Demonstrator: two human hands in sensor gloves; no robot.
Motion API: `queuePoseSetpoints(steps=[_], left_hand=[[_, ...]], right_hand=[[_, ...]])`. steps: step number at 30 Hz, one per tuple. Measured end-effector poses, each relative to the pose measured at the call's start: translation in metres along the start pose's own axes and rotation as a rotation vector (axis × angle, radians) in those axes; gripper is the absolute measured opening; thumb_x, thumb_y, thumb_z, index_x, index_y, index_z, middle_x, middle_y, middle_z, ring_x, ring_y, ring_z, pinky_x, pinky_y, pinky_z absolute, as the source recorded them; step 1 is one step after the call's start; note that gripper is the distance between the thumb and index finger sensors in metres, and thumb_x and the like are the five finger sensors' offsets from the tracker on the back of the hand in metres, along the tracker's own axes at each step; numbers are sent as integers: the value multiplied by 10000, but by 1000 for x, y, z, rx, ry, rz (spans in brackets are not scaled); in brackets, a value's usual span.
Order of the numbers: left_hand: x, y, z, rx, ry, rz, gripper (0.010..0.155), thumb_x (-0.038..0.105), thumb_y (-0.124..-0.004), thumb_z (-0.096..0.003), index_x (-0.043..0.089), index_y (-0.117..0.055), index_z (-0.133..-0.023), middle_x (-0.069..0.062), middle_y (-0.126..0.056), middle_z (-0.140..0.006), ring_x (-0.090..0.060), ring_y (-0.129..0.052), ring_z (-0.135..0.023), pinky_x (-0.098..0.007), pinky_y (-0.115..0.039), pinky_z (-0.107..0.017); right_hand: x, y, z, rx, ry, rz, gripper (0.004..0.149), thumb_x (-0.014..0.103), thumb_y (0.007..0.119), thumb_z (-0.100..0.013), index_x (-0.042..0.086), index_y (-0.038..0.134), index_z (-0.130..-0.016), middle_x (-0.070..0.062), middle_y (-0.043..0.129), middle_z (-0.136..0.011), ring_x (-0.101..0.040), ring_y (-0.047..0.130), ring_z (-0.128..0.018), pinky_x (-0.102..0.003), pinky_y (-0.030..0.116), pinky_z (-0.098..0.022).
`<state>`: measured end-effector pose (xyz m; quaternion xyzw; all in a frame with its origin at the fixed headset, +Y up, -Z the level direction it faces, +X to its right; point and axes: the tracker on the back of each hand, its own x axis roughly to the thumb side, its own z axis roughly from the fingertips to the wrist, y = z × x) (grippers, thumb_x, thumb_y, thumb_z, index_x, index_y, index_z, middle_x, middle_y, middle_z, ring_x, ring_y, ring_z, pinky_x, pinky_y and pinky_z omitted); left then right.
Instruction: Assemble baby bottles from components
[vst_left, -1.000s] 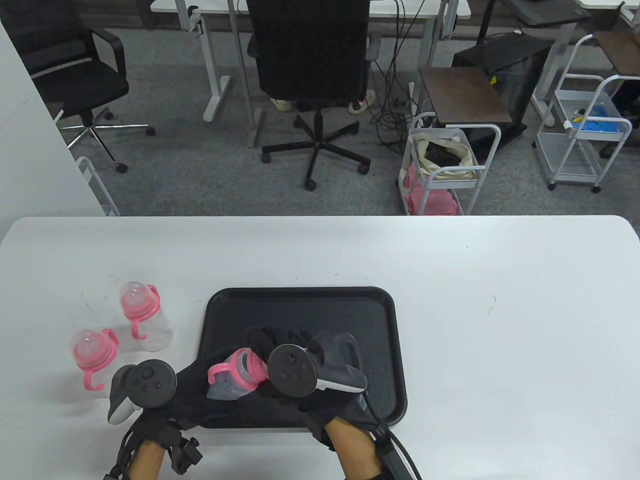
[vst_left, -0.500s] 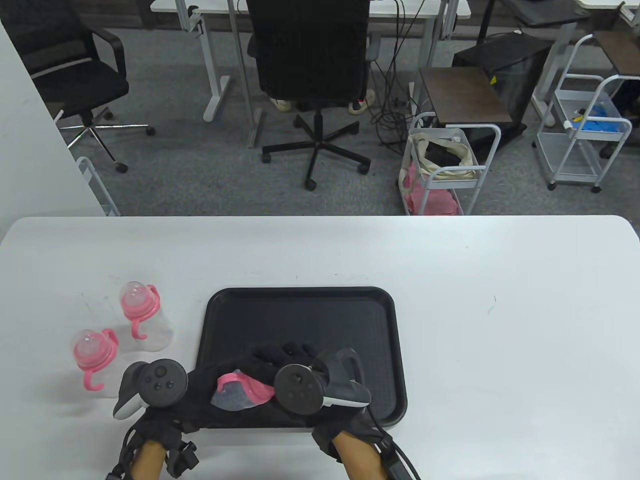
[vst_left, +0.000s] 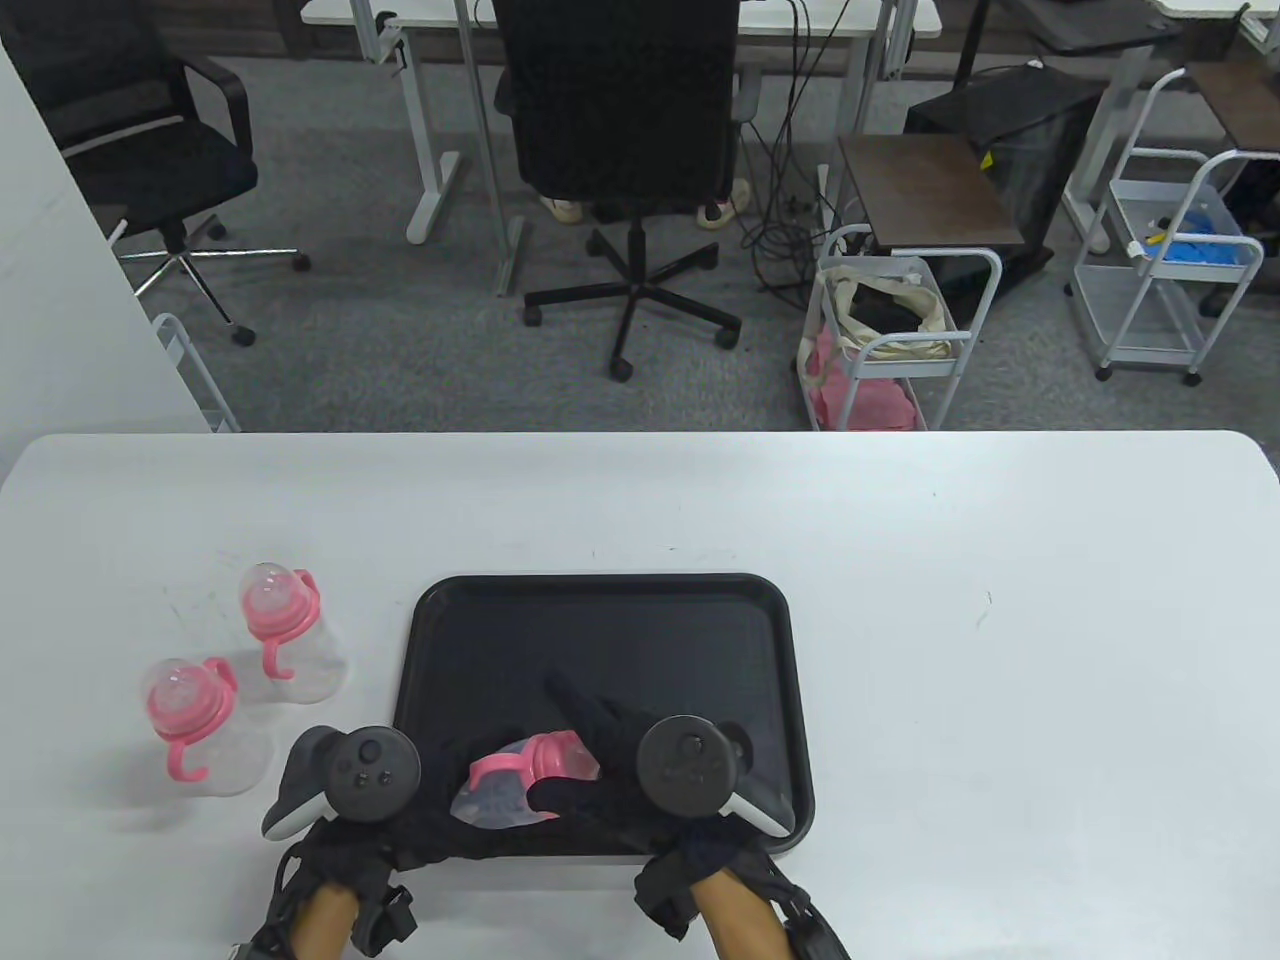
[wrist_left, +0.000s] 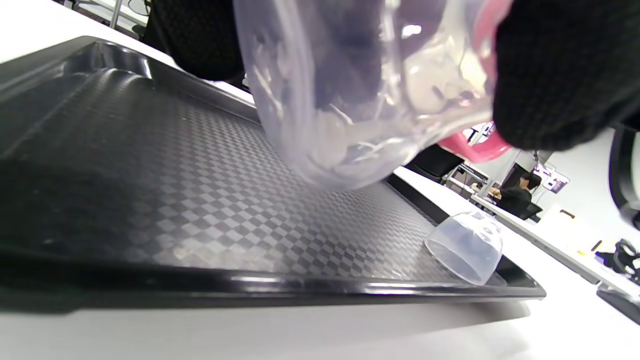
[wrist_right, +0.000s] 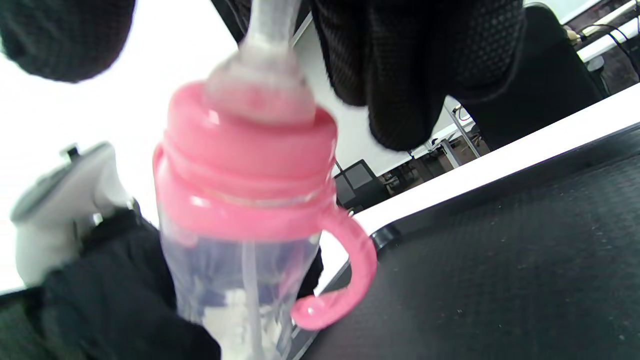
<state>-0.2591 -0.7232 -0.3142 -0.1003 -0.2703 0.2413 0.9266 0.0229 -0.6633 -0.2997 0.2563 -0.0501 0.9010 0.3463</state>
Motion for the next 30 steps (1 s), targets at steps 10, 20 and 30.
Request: queuePoseSetpoints(steps=[10, 20, 30], left_hand=[[-5, 0, -2, -138, -120, 405, 962, 700, -918, -385, 399, -458, -1174, 121, -723, -1139, -196, -829, -1028, -530, -684, -769], [-2, -6, -6, -273, -178, 515, 981, 753, -874, -402, 289, -506, -1184, 43, -802, -1080, -215, -905, -926, -508, -719, -738], [30, 7, 2, 199, 0, -150, 978, 778, -854, -349, 282, -549, -1135, 65, -834, -1014, -181, -933, -857, -458, -753, -697]], right_hand=[[-46, 21, 0, 134, -89, -1153, 991, 361, 801, -590, 124, -20, -1091, -98, 203, -1247, -366, 284, -1188, -572, 232, -856], [-25, 34, -4, 174, -94, -866, 960, 347, 874, -525, 157, 164, -1143, -48, 412, -1234, -305, 533, -1139, -587, 435, -828], [-24, 41, 2, -148, 177, -552, 959, 551, 850, -498, 40, 317, -1111, -133, 650, -1070, -355, 749, -897, -540, 642, -722]])
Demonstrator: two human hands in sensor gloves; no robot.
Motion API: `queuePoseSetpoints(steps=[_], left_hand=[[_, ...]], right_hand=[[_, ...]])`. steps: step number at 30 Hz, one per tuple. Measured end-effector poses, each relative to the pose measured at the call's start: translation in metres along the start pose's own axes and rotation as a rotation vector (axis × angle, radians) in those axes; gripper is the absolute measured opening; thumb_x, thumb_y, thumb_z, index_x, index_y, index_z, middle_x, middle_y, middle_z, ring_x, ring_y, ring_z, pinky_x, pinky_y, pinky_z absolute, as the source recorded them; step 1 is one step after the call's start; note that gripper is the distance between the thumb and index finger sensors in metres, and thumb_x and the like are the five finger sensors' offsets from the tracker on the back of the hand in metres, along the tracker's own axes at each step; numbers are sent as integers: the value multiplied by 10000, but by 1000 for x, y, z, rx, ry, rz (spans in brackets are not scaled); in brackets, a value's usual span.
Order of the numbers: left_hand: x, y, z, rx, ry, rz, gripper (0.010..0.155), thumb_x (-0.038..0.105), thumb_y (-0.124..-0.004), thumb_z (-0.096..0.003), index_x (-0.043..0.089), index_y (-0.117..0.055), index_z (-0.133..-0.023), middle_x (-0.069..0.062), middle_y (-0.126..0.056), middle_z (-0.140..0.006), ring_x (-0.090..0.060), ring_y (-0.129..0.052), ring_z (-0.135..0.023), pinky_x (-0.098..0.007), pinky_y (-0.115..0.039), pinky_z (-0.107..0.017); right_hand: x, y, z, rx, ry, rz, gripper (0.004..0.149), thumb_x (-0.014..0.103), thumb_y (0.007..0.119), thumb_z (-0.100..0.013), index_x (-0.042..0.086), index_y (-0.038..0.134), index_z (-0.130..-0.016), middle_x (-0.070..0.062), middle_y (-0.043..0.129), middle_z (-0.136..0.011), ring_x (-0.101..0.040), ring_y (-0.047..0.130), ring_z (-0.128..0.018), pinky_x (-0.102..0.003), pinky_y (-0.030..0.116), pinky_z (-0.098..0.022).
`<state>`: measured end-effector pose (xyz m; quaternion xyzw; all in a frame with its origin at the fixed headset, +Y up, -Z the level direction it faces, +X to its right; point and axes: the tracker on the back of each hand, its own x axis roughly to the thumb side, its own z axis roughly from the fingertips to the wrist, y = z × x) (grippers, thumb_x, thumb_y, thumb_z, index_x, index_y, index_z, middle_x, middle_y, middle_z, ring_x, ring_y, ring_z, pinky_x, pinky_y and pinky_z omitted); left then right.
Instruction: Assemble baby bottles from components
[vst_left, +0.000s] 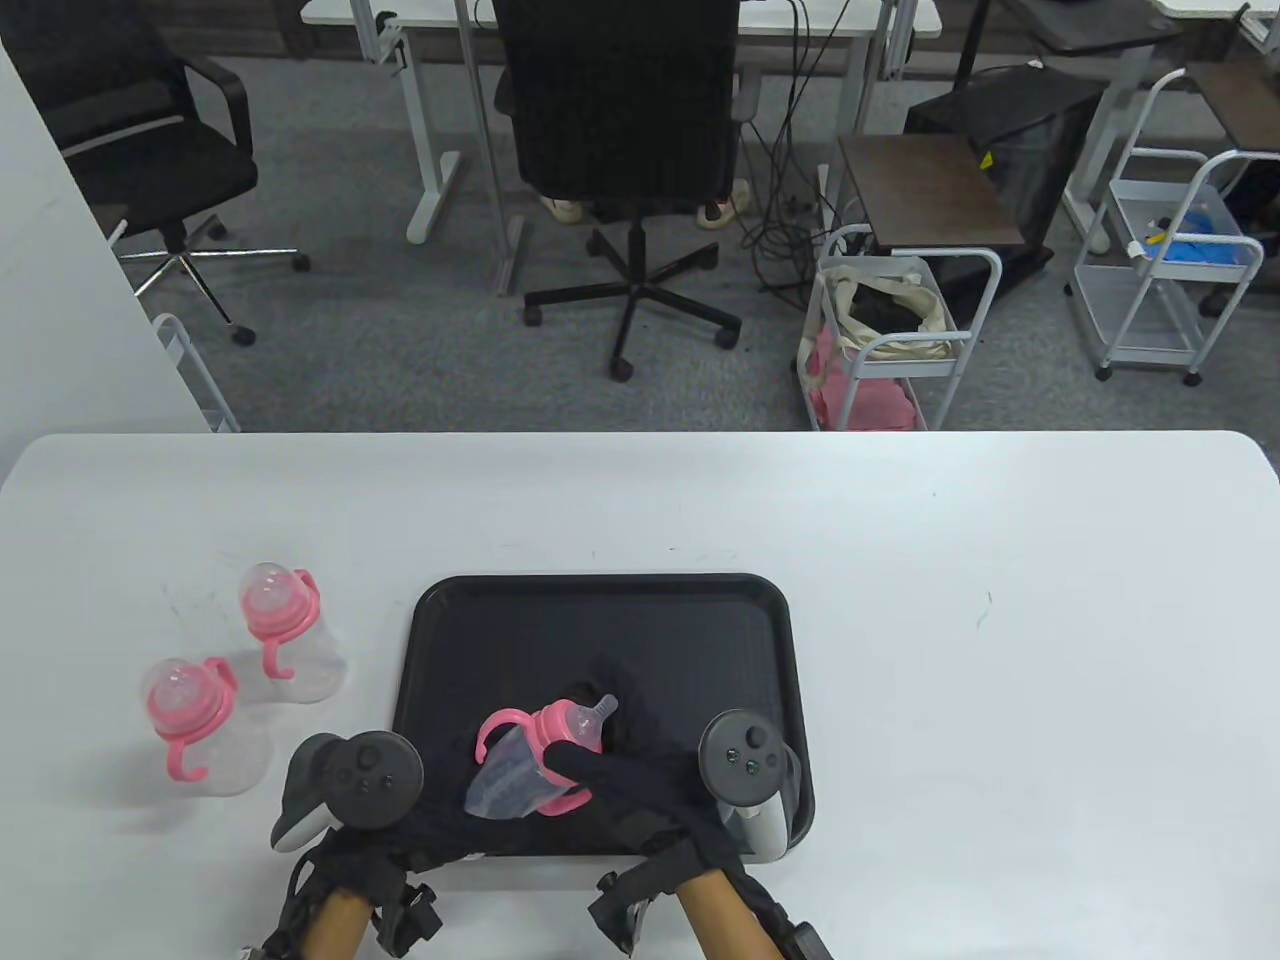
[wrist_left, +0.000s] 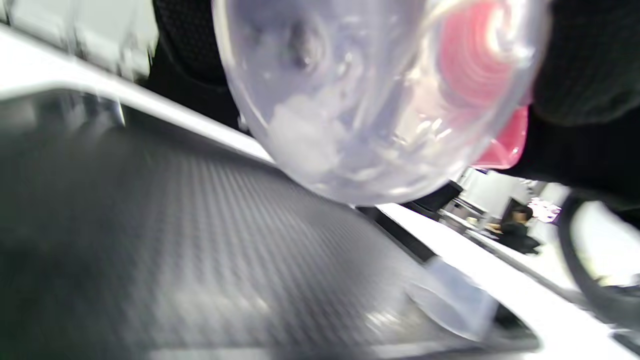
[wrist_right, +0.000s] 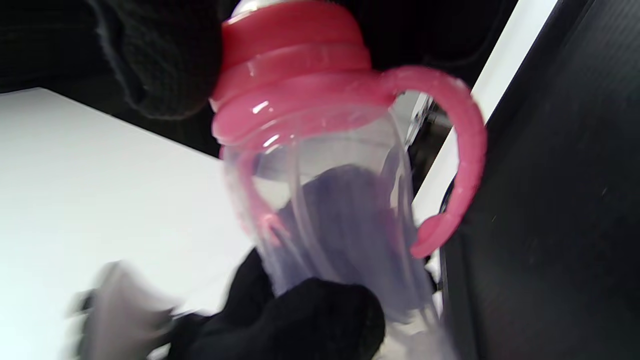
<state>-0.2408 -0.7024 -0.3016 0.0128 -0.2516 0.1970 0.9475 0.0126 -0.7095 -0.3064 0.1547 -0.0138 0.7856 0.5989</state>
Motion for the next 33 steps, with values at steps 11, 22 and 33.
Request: queuePoseSetpoints(steps=[11, 22, 33], left_hand=[[25, 3, 6, 258, -15, -324, 968, 766, -862, -328, 248, -590, -1099, 59, -862, -969, -187, -955, -815, -442, -765, -671], [5, -2, 5, 238, 55, -281, 972, 779, -859, -315, 351, -521, -1119, 135, -792, -1031, -131, -907, -904, -453, -737, -722], [-28, 2, 17, 217, 158, -155, 962, 783, -852, -322, 352, -530, -1120, 134, -793, -1038, -136, -910, -911, -452, -741, -723]], right_hand=[[13, 0, 3, -83, -26, 60, 930, 518, 843, -495, -48, 376, -1066, -204, 680, -1012, -389, 799, -837, -562, 671, -692], [1, -6, 2, -4, 17, -53, 916, 544, 779, -551, -23, 308, -1094, -190, 646, -1071, -384, 790, -905, -564, 666, -715], [4, -90, 9, -175, 88, 324, 638, 373, 850, -547, 88, 633, -1074, -227, 712, -1056, -478, 804, -862, -640, 656, -650]])
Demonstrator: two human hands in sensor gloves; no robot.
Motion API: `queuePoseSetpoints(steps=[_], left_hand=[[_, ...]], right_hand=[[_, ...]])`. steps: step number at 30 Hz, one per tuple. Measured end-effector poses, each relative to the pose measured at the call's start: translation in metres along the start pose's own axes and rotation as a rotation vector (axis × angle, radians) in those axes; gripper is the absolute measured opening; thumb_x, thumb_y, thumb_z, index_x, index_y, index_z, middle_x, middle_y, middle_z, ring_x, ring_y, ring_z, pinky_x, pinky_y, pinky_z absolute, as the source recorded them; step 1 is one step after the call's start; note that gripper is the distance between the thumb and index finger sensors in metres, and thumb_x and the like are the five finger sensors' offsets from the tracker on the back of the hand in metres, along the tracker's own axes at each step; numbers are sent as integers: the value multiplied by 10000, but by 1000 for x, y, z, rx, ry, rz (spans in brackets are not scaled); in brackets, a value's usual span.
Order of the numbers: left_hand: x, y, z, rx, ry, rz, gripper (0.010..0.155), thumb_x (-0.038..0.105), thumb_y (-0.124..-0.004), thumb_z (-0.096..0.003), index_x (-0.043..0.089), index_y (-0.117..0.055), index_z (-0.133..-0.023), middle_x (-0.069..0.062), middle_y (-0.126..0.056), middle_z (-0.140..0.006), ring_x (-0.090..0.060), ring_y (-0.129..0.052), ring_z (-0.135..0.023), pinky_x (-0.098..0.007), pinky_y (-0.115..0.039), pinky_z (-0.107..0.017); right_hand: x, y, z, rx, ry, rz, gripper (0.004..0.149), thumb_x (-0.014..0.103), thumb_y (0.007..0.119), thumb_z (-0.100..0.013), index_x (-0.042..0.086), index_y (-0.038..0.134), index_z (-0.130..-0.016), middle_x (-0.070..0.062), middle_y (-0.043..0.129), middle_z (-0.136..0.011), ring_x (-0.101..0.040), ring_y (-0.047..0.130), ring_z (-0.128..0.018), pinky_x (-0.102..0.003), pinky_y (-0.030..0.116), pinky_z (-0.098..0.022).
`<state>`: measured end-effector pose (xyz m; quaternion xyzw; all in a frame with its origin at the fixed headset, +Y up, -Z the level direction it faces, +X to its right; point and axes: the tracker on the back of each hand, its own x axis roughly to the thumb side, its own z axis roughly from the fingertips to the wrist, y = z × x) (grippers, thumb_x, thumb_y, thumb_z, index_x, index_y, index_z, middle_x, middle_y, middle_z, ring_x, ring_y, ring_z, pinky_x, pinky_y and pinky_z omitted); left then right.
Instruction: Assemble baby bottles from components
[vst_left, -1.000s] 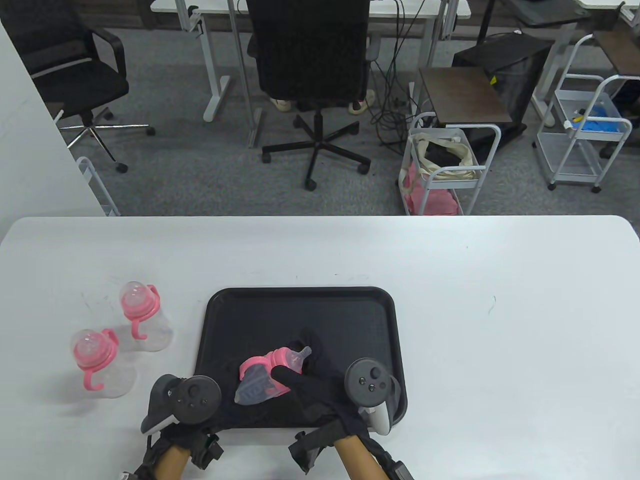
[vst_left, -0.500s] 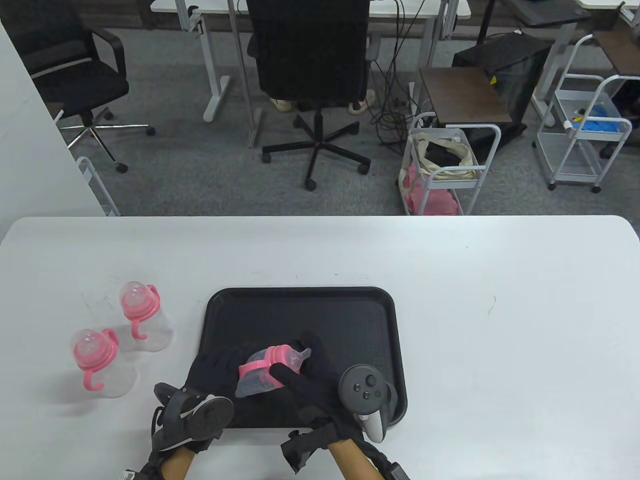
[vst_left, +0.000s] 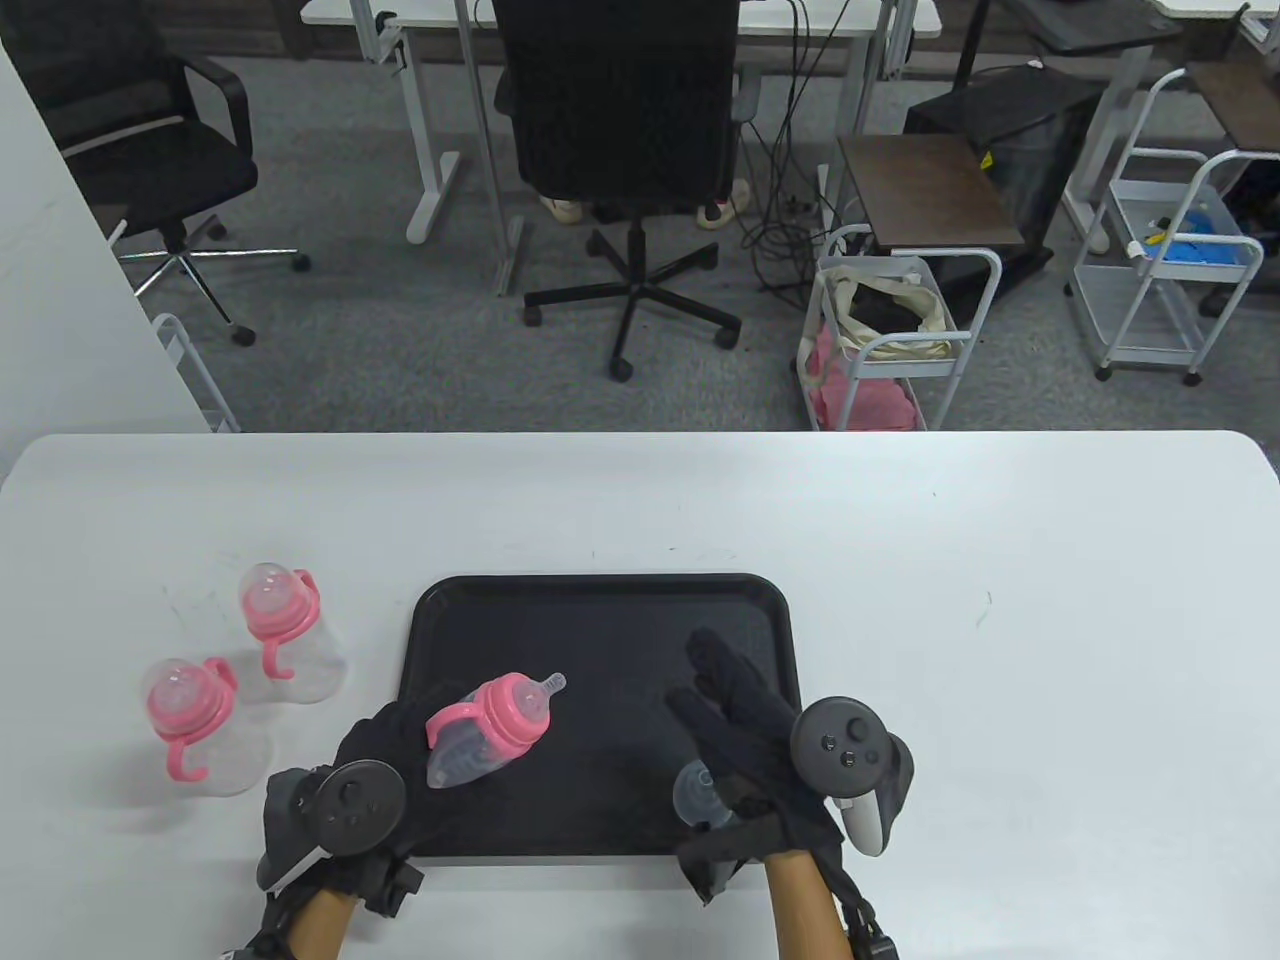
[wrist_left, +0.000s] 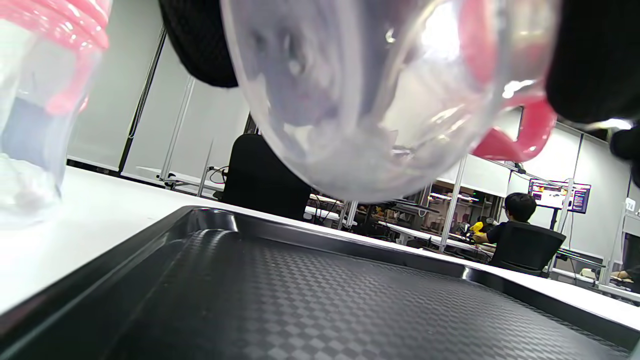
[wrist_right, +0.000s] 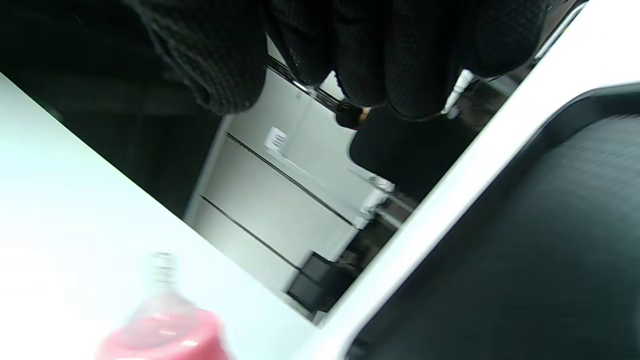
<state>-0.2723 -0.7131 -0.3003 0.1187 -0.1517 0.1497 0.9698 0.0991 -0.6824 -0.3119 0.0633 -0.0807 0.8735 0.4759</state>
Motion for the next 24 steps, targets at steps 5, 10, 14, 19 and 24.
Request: queuePoseSetpoints(steps=[5, 10, 14, 19, 24], left_hand=[[-1, 0, 1, -18, -1, -12, 962, 783, -851, -323, 349, -533, -1121, 131, -796, -1037, -136, -913, -909, -452, -742, -722], [-1, 3, 1, -27, 3, -19, 963, 784, -849, -323, 349, -532, -1121, 132, -796, -1038, -138, -913, -910, -452, -743, -722], [-4, 3, 2, -37, 11, -27, 962, 783, -849, -324, 349, -533, -1122, 129, -798, -1037, -140, -915, -908, -453, -743, -721], [-5, 4, 1, -38, 21, -34, 960, 783, -848, -325, 348, -535, -1122, 127, -801, -1036, -140, -916, -907, -453, -744, -720], [-3, 2, 1, -42, 12, -31, 960, 782, -849, -325, 348, -535, -1122, 127, -801, -1036, -140, -917, -907, -453, -744, -720]], right_hand=[[-4, 19, -4, 155, 105, 372, 699, 406, 916, -508, 68, 667, -1067, -260, 761, -1012, -496, 840, -795, -631, 695, -602], [-6, 55, -1, 274, 162, 557, 788, 446, 951, -472, 76, 638, -1093, -289, 721, -1040, -527, 813, -818, -654, 671, -610], [-9, 75, 0, 389, 261, 666, 850, 433, 973, -466, 94, 569, -1133, -342, 617, -1094, -595, 727, -875, -696, 617, -630], [-23, 86, 0, 438, 345, 724, 845, 350, 987, -470, 80, 544, -1137, -355, 605, -1091, -589, 751, -858, -695, 628, -623], [-28, 91, -1, 416, 311, 784, 838, 335, 989, -464, 19, 557, -1109, -334, 642, -1040, -551, 768, -800, -659, 646, -614]])
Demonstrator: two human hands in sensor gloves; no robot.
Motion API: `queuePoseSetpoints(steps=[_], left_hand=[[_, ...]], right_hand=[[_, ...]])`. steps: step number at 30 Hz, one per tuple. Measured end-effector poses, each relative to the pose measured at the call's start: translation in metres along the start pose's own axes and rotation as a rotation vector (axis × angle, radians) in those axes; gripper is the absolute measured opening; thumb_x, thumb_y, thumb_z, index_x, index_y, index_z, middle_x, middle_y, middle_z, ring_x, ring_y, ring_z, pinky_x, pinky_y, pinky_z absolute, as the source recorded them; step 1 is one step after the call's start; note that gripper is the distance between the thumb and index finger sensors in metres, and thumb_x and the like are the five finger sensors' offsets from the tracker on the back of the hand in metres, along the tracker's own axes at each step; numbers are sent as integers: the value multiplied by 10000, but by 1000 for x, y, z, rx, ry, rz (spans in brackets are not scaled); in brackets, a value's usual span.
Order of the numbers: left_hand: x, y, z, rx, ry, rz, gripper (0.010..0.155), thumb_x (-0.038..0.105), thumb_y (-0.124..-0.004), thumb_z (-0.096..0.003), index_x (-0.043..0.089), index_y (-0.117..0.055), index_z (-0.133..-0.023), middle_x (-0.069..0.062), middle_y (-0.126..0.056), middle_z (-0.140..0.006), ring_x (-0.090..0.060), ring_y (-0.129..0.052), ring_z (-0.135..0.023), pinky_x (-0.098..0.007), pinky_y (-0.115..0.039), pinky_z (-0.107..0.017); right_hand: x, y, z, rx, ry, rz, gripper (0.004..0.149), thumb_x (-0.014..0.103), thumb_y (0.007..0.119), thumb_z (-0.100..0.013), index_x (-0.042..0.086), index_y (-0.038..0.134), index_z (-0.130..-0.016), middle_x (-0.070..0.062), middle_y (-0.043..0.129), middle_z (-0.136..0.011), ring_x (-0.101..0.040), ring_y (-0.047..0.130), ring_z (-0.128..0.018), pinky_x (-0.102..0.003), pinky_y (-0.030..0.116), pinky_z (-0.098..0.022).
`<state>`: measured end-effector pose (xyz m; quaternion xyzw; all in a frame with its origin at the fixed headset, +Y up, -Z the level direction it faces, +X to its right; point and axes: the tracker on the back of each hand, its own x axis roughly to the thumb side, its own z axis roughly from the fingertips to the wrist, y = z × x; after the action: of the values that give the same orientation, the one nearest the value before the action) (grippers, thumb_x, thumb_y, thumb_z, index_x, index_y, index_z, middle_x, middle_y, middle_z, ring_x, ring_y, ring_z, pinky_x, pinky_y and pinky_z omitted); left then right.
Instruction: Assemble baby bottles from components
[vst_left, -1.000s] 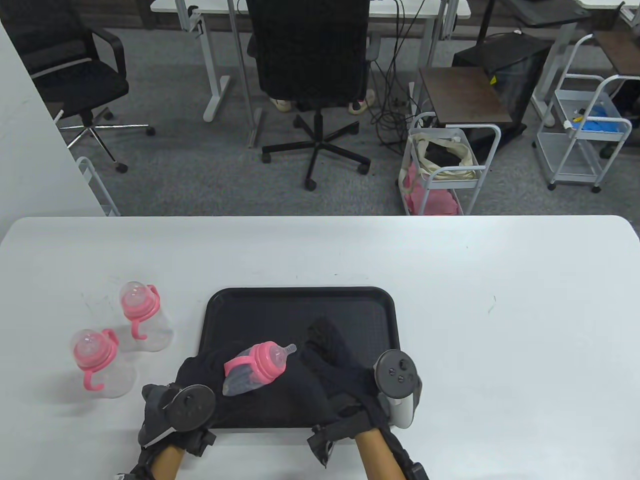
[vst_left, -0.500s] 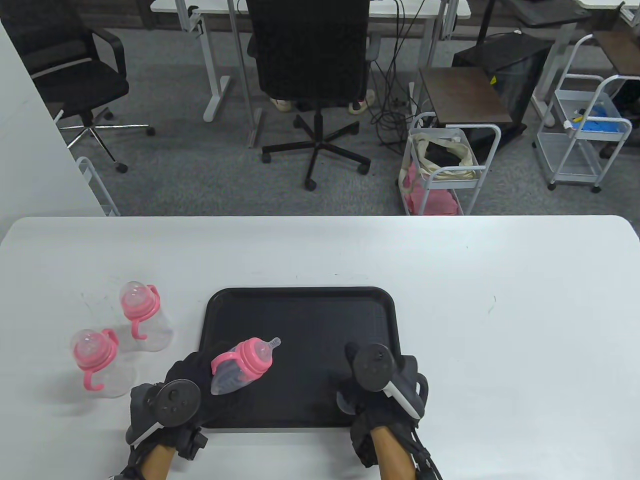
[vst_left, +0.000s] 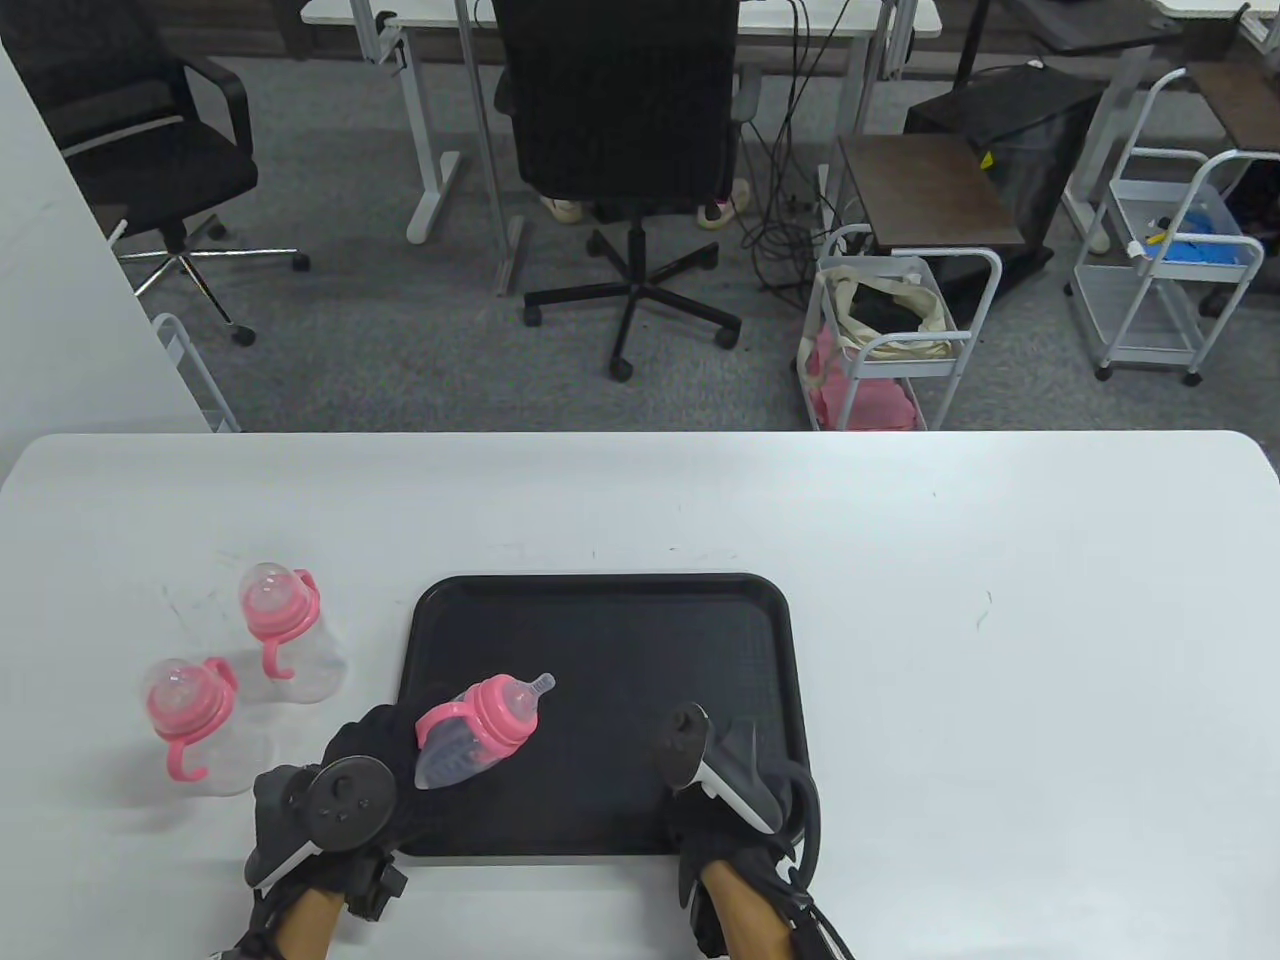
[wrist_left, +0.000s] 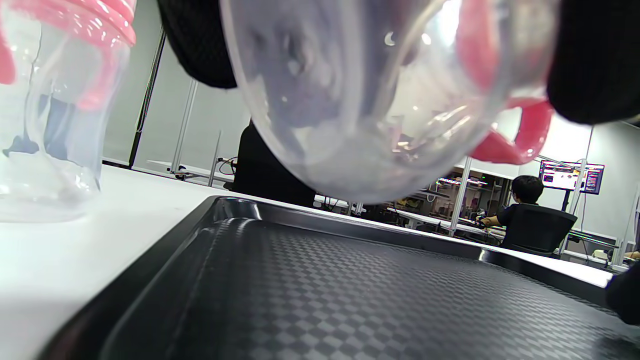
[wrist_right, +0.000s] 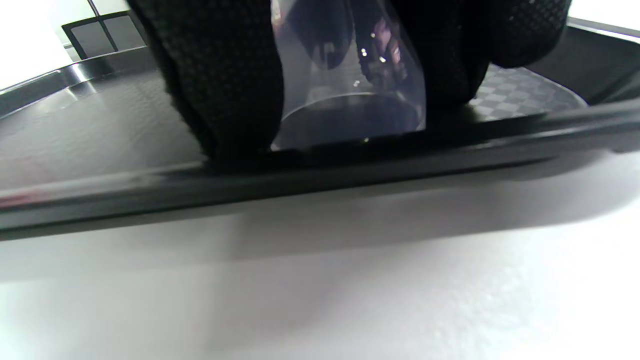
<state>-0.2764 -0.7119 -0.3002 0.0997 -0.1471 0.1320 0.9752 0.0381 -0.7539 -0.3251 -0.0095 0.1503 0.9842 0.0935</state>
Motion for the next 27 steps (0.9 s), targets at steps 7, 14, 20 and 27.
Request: queuePoseSetpoints(steps=[7, 14, 20, 27], left_hand=[[1, -2, -1, -19, -15, -9, 958, 778, -855, -322, 355, -539, -1121, 133, -799, -1040, -141, -913, -913, -458, -742, -722], [4, -4, -1, -33, -39, -24, 955, 768, -869, -315, 379, -533, -1120, 146, -790, -1050, -140, -902, -931, -470, -733, -730], [11, -5, -1, -38, -75, -60, 951, 765, -876, -310, 397, -532, -1117, 157, -785, -1055, -141, -897, -940, -476, -729, -734], [23, -4, -1, -31, -125, -71, 950, 761, -881, -306, 412, -526, -1115, 170, -778, -1059, -137, -890, -951, -480, -725, -739]], right_hand=[[-13, -15, 3, -62, -17, -164, 830, 410, 967, -472, 22, 569, -1090, -307, 684, -1012, -503, 814, -773, -618, 689, -601], [-33, -37, 12, -180, -211, -663, 851, 532, 892, -501, 82, 496, -1105, -220, 673, -1035, -407, 836, -800, -540, 726, -625], [-19, -42, 20, -156, -514, -948, 838, 531, 872, -529, 162, 425, -1134, -158, 583, -1112, -378, 762, -899, -546, 666, -695], [13, -39, 31, -152, -647, -806, 814, 511, 881, -515, 216, 438, -1131, -108, 564, -1139, -368, 741, -934, -559, 646, -713]])
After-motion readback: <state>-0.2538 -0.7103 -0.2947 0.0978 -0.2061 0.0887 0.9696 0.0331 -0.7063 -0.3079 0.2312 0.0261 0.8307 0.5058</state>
